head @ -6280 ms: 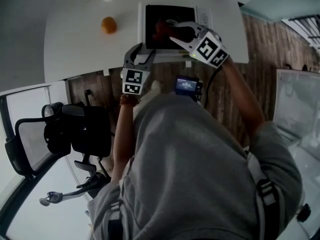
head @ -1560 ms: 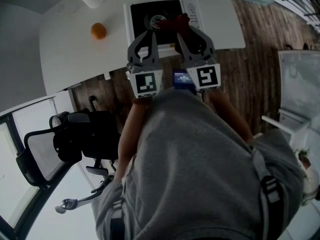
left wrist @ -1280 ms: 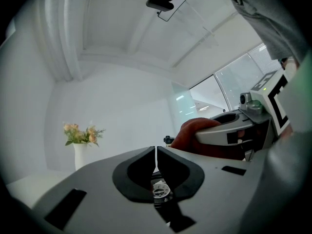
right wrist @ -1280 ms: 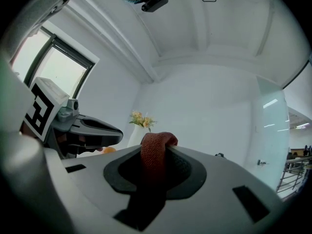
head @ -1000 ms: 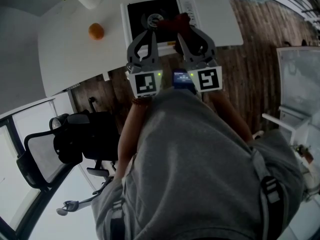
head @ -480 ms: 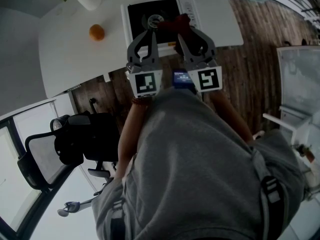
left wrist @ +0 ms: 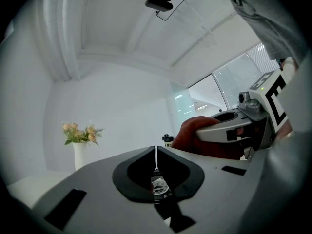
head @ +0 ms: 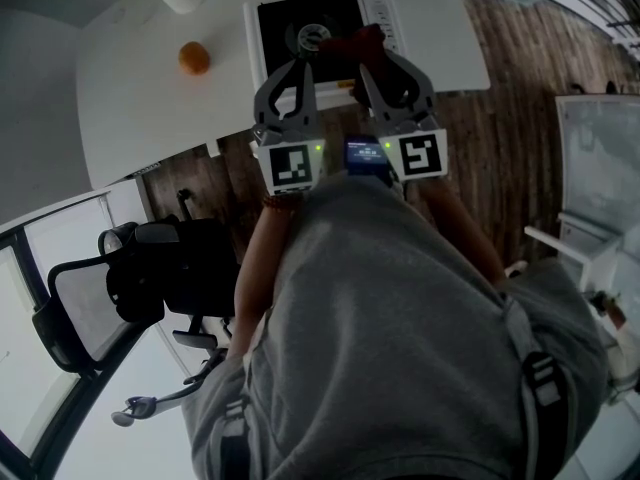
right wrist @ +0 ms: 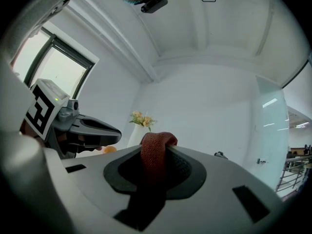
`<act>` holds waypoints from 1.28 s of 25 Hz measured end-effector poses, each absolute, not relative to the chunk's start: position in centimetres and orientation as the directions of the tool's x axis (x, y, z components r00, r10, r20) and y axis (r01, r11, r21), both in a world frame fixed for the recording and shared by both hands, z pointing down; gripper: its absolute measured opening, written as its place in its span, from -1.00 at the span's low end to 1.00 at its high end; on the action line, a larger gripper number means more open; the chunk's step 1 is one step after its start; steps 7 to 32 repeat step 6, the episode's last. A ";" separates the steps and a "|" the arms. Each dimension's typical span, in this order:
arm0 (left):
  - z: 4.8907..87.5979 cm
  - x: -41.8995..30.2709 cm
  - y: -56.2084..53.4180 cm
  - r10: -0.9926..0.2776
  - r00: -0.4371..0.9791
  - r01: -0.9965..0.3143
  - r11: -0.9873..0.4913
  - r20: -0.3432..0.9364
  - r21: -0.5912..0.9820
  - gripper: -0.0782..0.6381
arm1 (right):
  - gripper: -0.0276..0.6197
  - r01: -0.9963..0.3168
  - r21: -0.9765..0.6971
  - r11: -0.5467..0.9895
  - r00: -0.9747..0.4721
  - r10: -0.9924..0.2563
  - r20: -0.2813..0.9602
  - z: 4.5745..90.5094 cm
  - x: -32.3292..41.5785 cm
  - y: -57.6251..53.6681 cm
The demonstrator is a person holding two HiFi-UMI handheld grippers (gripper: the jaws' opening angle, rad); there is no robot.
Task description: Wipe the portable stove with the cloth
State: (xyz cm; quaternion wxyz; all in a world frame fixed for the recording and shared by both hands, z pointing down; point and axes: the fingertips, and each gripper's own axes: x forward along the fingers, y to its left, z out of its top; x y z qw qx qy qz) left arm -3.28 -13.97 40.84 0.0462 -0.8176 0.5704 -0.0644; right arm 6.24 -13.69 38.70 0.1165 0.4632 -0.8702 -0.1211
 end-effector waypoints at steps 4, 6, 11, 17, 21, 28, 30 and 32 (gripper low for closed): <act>41.2 -3.4 -13.8 -0.939 0.341 -0.927 -0.345 0.052 -0.146 -0.67 | -0.60 -0.768 0.326 0.551 -0.552 -0.828 0.097 38.8 6.2 -13.7; 41.4 -3.5 -13.8 -0.938 0.340 -0.927 -0.345 0.058 -0.147 -0.67 | -0.60 -0.769 0.322 0.552 -0.553 -0.827 0.098 38.9 6.3 -13.8; 41.4 -3.5 -13.8 -0.938 0.340 -0.927 -0.345 0.058 -0.147 -0.67 | -0.60 -0.769 0.322 0.552 -0.553 -0.827 0.098 38.9 6.3 -13.8; 41.4 -3.5 -13.8 -0.938 0.340 -0.927 -0.345 0.058 -0.147 -0.67 | -0.60 -0.769 0.322 0.552 -0.553 -0.827 0.098 38.9 6.3 -13.8; 41.4 -3.5 -13.8 -0.938 0.340 -0.927 -0.345 0.058 -0.147 -0.67 | -0.60 -0.769 0.322 0.552 -0.553 -0.827 0.098 38.9 6.3 -13.8; 41.4 -3.5 -13.8 -0.938 0.340 -0.927 -0.345 0.058 -0.147 -0.67 | -0.60 -0.769 0.322 0.552 -0.553 -0.827 0.098 38.9 6.3 -13.8; 41.4 -3.5 -13.8 -0.938 0.340 -0.927 -0.345 0.058 -0.147 -0.67 | -0.60 -0.769 0.322 0.552 -0.553 -0.827 0.098 38.9 6.3 -13.8; 41.4 -3.5 -13.8 -0.938 0.340 -0.927 -0.345 0.058 -0.147 -0.67 | -0.60 -0.769 0.322 0.552 -0.553 -0.827 0.098 38.9 6.3 -13.8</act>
